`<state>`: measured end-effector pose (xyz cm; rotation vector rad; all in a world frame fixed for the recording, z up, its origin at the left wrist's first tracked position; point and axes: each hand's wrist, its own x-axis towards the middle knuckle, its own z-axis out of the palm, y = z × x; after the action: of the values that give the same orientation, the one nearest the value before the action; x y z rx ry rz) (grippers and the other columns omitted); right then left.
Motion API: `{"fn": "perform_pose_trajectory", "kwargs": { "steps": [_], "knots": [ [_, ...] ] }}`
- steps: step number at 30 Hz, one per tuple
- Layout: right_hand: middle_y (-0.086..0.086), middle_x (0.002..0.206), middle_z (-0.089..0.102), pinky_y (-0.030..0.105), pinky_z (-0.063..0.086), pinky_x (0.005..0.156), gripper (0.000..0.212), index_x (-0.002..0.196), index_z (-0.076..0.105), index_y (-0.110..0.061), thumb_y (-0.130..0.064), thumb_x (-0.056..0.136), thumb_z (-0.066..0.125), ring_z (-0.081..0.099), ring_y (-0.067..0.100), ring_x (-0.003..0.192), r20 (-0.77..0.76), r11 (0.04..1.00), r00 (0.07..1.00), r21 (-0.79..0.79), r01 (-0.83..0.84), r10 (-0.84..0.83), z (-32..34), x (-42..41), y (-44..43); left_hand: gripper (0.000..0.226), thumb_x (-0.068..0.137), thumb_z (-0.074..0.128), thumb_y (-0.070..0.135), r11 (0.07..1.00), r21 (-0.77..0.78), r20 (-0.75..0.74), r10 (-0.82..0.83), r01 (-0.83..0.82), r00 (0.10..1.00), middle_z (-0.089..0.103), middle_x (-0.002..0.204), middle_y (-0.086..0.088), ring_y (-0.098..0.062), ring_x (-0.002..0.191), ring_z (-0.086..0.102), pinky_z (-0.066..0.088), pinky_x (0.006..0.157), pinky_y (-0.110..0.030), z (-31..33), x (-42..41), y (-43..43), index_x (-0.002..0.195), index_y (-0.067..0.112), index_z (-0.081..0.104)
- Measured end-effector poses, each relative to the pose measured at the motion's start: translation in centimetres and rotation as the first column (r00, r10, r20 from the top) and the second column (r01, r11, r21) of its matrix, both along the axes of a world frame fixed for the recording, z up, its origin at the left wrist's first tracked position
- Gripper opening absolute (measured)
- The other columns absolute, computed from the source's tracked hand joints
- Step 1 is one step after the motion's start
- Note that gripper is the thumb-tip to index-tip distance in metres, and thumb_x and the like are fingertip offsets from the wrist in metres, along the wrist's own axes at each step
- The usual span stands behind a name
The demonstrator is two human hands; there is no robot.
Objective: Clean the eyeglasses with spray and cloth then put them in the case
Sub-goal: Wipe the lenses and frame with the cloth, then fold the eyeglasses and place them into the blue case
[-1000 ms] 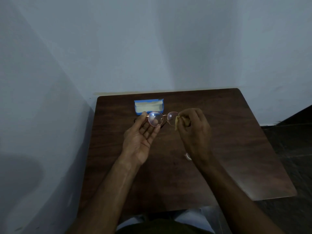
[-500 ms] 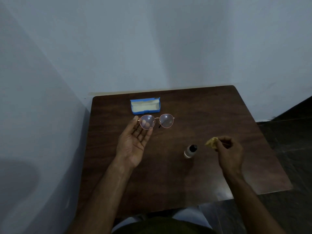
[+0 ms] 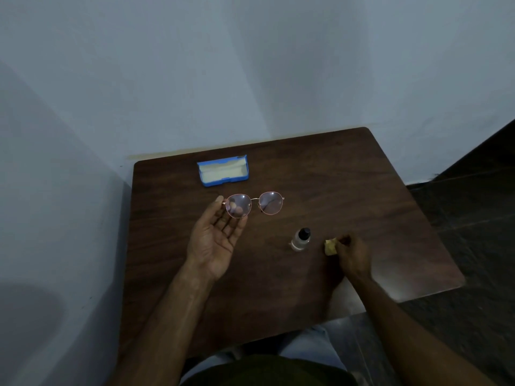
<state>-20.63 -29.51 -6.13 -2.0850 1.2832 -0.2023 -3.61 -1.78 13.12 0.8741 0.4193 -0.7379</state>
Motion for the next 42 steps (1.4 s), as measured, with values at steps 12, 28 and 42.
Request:
{"fn": "perform_pose_trajectory", "kwargs": {
  "steps": [12,28,42],
  "knots": [
    [0.0,0.097,0.071,0.036,0.058,0.081,0.01,0.102,0.072,-0.018,-0.023,0.102,0.064,0.067,0.014,0.092,0.51,0.998,0.86,0.041,-0.046,0.018,12.4,3.3,4.9,0.017,0.1,0.065,0.021,0.986,0.114,0.278,-0.148,0.12,0.949,0.076,0.087,-0.006,-0.016,0.083,0.076,0.065,0.085,-0.034,0.9,-0.9,-0.4,0.092,0.011,0.076],
    [0.014,0.095,0.075,0.036,0.06,0.068,0.015,0.113,0.066,0.0,-0.005,0.098,0.067,0.074,0.028,0.087,0.849,0.939,0.506,0.037,-0.343,0.151,22.7,6.1,7.7,0.014,0.098,0.069,0.008,0.918,0.375,0.836,-0.276,-0.128,0.475,0.08,0.107,0.003,-0.013,0.101,0.076,0.059,0.079,-0.017,3.7,0.1,-0.3,0.108,0.003,0.078],
    [0.011,0.105,0.072,0.043,0.059,0.079,0.019,0.115,0.074,0.002,0.003,0.096,0.071,0.071,0.023,0.097,0.665,0.836,0.52,-0.499,-0.226,0.537,22.3,5.1,9.8,0.026,0.088,0.082,0.02,0.82,0.318,0.917,-0.138,-0.476,0.375,0.08,0.102,-0.001,-0.015,0.096,0.078,0.065,0.088,-0.046,3.0,0.3,-0.4,0.109,0.005,0.077]
  ]
}}
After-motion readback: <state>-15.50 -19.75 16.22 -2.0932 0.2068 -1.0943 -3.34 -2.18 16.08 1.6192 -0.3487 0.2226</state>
